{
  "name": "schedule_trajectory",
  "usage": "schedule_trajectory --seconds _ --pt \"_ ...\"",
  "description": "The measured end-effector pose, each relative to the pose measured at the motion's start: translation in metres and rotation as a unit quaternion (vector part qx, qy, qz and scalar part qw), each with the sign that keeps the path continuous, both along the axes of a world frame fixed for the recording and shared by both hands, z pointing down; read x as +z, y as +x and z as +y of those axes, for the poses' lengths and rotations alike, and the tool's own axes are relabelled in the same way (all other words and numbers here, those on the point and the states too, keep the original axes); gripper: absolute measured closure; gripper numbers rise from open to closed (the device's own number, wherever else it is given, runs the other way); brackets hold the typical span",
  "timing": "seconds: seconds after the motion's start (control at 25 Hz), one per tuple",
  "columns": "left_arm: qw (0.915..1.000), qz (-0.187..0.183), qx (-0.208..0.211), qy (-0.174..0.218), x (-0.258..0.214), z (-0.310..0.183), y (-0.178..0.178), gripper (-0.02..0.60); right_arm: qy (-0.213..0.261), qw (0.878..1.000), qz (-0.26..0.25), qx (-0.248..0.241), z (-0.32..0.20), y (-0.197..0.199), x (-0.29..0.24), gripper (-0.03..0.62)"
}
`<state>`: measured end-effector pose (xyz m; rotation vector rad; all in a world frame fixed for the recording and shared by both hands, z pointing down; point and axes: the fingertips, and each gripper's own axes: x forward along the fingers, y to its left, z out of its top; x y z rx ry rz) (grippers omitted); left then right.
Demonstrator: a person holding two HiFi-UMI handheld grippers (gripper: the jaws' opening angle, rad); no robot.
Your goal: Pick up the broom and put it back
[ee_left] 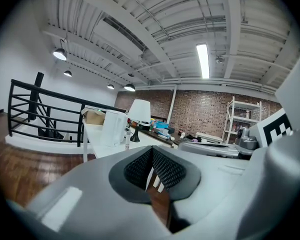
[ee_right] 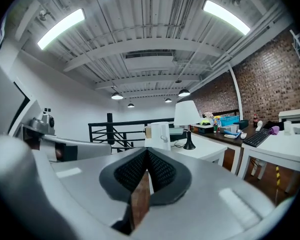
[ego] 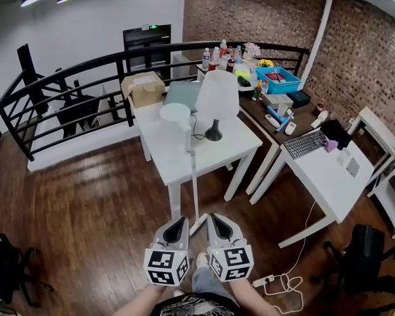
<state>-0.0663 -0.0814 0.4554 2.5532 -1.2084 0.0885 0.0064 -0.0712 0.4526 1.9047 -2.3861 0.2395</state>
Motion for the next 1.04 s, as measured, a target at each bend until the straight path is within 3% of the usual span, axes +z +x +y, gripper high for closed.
schedule_trajectory --seconds 0.4,1.04 --pt "0.9998 0.016 -0.003 0.010 -0.008 0.028 -0.013 0.577 0.005 1.000 0.010 -0.015 0.027 -0.022 -0.012 0.594" --pt "0.9999 0.010 -0.005 0.011 -0.008 0.054 -0.018 0.577 0.004 1.000 0.009 -0.027 0.048 -0.034 -0.007 0.594"
